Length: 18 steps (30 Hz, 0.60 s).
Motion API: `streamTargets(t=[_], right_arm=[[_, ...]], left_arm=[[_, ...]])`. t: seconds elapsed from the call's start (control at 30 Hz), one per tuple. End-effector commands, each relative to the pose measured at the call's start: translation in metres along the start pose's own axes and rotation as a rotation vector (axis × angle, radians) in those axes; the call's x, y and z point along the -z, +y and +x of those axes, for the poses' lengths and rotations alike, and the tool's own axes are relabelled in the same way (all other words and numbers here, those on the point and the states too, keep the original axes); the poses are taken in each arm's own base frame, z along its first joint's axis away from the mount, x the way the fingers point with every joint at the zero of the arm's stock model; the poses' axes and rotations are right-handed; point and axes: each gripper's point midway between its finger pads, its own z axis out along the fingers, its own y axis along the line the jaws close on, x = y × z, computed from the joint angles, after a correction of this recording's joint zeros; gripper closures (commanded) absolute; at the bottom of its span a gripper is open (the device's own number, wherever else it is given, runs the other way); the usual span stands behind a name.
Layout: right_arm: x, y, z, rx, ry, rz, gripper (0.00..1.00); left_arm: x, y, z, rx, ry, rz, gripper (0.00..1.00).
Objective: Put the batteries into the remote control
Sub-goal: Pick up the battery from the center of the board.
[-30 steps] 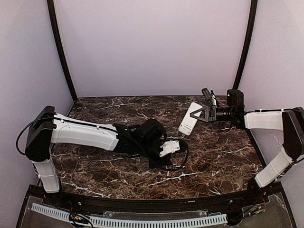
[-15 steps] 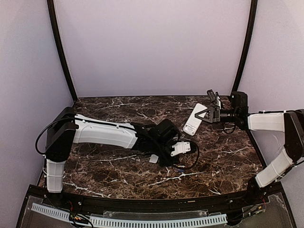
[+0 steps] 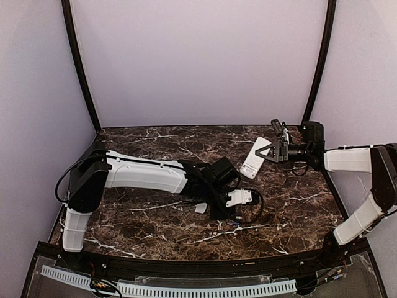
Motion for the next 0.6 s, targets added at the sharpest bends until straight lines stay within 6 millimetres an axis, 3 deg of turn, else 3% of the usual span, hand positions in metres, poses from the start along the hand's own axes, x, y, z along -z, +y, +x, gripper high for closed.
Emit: streamTargets(t=[0.0, 0.57], right_arm=[[0.003, 0.004, -0.002, 0.040, -0.011, -0.015, 1.00], [0.003, 0.003, -0.001, 0.034, -0.011, -0.019, 1.00]], left_arm=[[0.004, -0.021, 0.002, -0.023, 0.036, 0.067, 0.80], [-0.011, -0.021, 0.001, -0.024, 0.044, 0.072, 0.80]])
